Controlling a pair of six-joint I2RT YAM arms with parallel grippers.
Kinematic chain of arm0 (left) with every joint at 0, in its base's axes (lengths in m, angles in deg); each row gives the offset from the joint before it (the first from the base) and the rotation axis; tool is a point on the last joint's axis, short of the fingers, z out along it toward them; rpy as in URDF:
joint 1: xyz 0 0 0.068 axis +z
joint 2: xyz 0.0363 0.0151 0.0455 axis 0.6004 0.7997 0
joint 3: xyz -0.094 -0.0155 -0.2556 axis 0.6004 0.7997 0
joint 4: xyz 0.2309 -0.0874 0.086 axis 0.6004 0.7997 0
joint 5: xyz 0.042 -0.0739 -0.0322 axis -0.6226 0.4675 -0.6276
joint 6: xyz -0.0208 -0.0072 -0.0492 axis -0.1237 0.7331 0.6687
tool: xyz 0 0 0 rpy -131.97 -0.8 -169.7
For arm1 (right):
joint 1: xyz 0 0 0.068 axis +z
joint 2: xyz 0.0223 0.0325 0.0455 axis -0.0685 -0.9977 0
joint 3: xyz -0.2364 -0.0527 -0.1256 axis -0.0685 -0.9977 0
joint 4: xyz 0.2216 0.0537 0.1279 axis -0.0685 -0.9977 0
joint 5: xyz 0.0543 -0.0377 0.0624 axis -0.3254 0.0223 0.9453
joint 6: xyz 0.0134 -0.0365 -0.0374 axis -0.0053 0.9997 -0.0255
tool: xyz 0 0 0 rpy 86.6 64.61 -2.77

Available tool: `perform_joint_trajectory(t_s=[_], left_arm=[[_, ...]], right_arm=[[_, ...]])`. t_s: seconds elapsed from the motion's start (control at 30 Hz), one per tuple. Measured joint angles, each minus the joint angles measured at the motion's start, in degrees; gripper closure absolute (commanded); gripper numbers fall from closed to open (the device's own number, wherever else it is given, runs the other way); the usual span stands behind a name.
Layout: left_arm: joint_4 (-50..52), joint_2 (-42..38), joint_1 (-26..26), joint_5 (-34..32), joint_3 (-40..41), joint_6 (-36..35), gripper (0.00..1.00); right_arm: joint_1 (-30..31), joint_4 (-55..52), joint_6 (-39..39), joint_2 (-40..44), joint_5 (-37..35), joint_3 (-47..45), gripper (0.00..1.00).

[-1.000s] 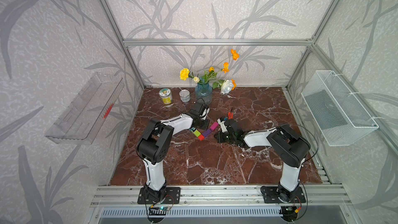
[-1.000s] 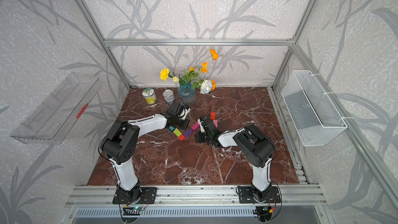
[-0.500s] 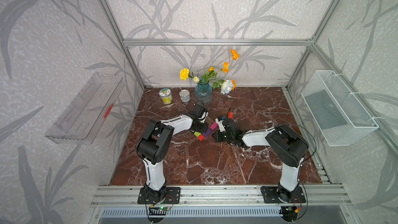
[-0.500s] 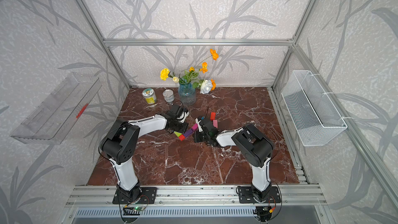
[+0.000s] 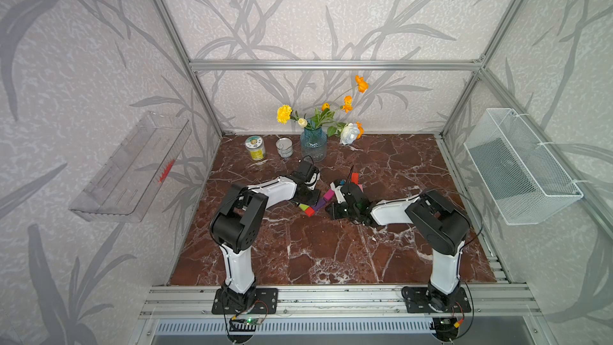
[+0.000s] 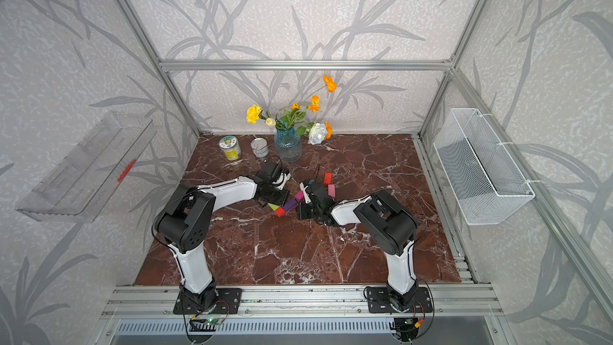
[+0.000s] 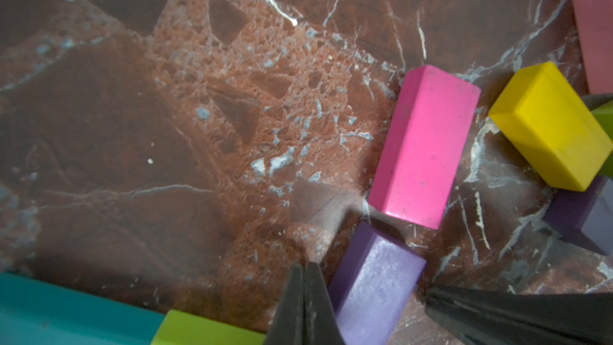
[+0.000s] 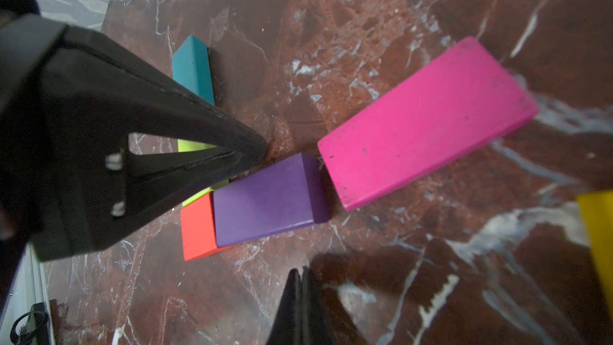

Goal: Assemble the letter v with building blocks
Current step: Adjust the building block at the center of the board.

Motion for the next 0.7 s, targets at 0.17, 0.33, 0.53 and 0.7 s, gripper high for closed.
perform_joint_trajectory(t_s=[0.17,0.33,0.53,0.7], left_arm=[[0.02,0.0,0.0,0.28,0.0,0.0,1.0],[0.04,0.0,0.0,0.44,0.0,0.02,1.0],[0.04,0.0,0.0,0.42,0.0,0.04,1.0],[0.04,0.02,0.0,0.42,0.0,0.07,1.0]], right_arm=[[0.07,-0.02,0.04,-0.59,-0.04,0.79,1.0],[0.11,-0.04,0.04,-0.74,-0.02,0.98,1.0],[0.11,-0.02,0.07,-1.03,-0.02,1.29,1.0],[0.11,-0.07,0.22,-1.05,-0.04,1.38,1.0]])
